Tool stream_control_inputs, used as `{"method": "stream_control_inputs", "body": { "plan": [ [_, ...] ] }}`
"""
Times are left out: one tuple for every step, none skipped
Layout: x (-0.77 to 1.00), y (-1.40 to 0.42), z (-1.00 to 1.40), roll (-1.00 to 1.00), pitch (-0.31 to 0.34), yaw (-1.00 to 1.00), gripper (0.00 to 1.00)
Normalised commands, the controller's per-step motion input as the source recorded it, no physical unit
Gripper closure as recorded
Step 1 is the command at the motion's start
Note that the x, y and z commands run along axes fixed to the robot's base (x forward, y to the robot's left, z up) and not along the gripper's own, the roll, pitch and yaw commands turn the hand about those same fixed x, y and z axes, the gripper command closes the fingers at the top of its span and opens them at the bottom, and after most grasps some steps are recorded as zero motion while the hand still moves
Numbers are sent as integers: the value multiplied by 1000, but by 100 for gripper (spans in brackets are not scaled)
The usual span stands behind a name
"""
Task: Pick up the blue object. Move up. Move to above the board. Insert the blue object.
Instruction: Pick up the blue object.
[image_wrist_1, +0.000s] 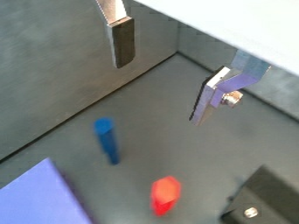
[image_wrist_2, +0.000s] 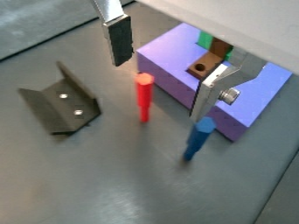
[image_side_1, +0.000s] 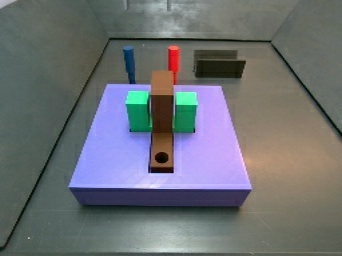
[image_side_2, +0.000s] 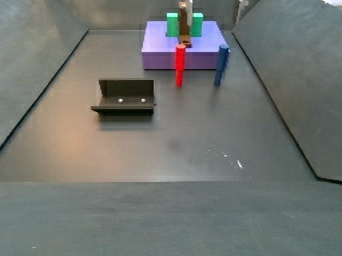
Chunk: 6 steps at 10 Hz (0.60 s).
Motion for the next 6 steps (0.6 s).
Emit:
{"method": "stream_control_inputs", "body": {
  "plan": [
    [-89,-266,-457,-154,0,0,0],
    [-34,-131,-343,-149,0,6,0],
    [-26,-51,-49,-6,0,0,0],
    [-234,-31,0,0,-66,0,0],
    [-386,-49,0,0,-123,0,0],
    [-377,-163,0,0,-134,0,0]
  ]
}}
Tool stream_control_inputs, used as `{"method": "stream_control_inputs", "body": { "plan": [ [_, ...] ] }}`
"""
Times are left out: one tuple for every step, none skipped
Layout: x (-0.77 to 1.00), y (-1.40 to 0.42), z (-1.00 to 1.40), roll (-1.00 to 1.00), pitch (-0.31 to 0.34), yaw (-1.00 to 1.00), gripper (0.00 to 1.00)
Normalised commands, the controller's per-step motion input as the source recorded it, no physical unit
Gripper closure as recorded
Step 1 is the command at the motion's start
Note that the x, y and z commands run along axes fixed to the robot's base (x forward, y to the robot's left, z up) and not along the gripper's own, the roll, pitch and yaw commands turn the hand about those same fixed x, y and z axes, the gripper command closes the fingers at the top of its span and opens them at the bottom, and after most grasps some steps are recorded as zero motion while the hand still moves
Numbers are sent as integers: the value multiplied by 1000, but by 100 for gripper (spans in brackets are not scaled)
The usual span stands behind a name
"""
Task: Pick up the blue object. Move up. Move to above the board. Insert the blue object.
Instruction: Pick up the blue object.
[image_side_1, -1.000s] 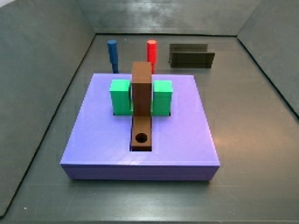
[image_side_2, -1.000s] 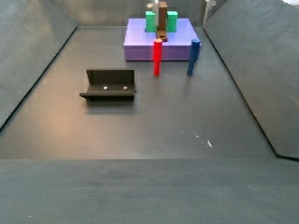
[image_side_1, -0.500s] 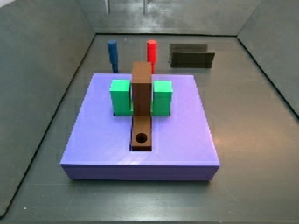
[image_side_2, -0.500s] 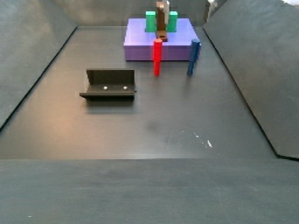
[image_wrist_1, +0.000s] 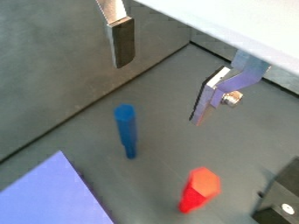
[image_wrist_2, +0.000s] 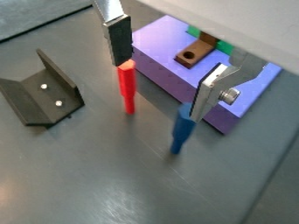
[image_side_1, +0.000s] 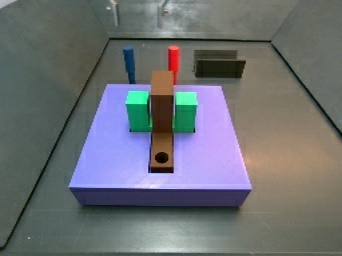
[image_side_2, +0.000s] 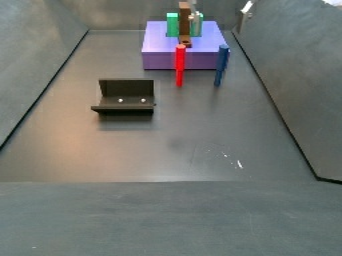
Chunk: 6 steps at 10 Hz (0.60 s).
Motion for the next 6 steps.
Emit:
{"method": "stream_control_inputs", "body": {
  "plan": [
    [-417,-183,-26,0,-143,0,0],
    [-443,-223,-94,0,-147,0,0],
    [-134,-263,-177,-10,-30,-91,0],
    [0,-186,-231,-71,0,-169,0],
    [-63,-174,-157,0,0,-86,0],
    [0,-183,-194,0,0,-94,0]
  ]
}}
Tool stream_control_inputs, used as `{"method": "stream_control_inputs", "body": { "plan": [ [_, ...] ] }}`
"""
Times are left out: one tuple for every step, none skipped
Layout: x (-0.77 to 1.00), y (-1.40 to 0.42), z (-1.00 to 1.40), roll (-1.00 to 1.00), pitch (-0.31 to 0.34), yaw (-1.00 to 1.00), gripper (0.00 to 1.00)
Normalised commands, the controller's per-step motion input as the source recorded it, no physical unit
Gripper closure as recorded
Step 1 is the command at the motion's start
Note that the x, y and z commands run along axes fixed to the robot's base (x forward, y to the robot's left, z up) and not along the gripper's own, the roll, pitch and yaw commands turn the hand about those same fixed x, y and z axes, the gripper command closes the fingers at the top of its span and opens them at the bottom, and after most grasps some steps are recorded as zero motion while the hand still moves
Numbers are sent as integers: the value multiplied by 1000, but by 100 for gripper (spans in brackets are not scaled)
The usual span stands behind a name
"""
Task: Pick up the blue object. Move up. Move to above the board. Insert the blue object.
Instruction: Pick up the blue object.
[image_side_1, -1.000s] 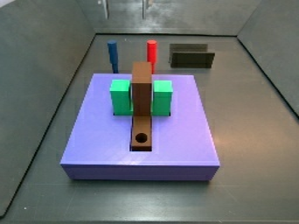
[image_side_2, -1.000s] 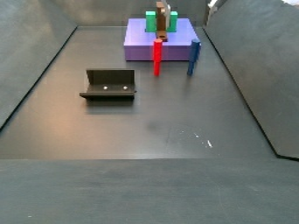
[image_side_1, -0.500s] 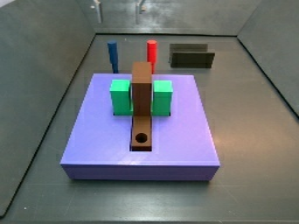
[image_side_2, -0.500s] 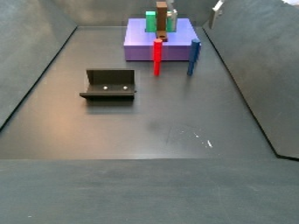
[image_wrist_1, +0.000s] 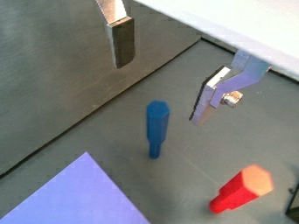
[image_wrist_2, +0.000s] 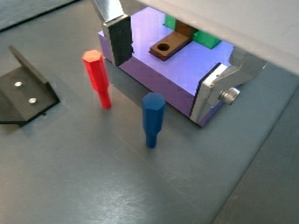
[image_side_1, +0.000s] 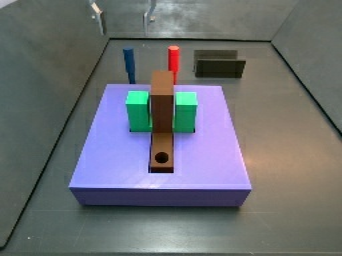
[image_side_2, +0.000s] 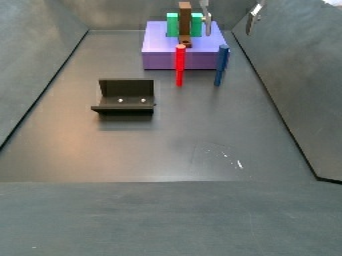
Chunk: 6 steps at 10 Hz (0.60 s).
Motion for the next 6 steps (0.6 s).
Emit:
{"method": "stream_control_inputs", "body": {
  "plan": [
    [0,-151,-160,-7,0,-97,0],
    [74,-143,-91,0,10,-60,0],
    [54,-43,-180,0,17,-54,0],
    [0,46,-277,0,19,0,0],
    [0,131,-249,0,10,0,0],
    [29,86,-211,0,26,0,0]
  ]
}}
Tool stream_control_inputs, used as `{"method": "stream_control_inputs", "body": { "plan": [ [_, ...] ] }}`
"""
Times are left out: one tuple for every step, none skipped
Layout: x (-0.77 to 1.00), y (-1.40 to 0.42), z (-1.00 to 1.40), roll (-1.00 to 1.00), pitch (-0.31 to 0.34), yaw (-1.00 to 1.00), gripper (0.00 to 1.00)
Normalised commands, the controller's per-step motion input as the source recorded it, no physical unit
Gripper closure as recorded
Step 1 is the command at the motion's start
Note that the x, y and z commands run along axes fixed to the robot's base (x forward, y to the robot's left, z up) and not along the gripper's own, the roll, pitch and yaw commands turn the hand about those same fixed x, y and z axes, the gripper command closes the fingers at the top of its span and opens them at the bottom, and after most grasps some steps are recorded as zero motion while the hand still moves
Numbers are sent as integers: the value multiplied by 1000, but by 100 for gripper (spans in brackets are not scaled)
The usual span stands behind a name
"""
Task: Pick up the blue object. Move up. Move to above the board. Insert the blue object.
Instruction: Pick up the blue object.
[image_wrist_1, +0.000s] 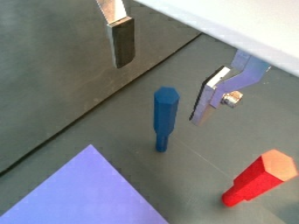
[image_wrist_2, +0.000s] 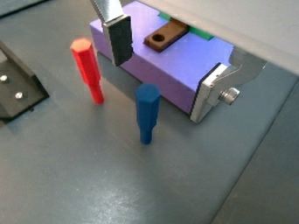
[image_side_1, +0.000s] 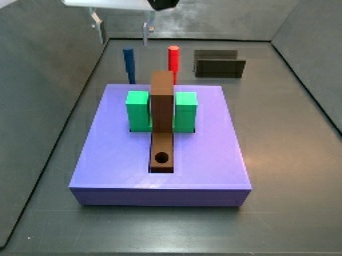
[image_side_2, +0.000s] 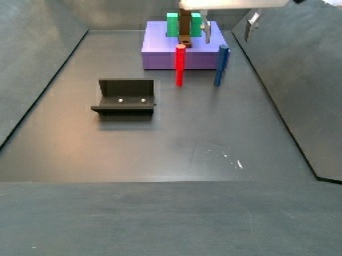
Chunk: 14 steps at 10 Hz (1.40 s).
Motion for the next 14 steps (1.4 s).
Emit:
{"method": "stream_control_inputs", "body": {
  "plan": [
    [43,86,-191,0,29,0,0],
    [40,17,-160,0,19,6,0],
    [14,0,-126,0,14,31,0],
    [0,34,-274,-37,26,14,0],
    [0,51,-397,-110,0,46,0],
    [0,57,-400,-99,-4,26,0],
    [0,60,-349,-66,-21,26,0],
    [0,0,-269,-36,-31,40,0],
    [0,0,-191,-23,-39,37,0],
    [0,0,-106,-39,-16,26,0],
    [0,0,-83,-63,0,0,0],
    [0,0,0,0,0,0,0],
    [0,0,0,0,0,0,100],
    [0,0,0,0,0,0,100]
  ]
}}
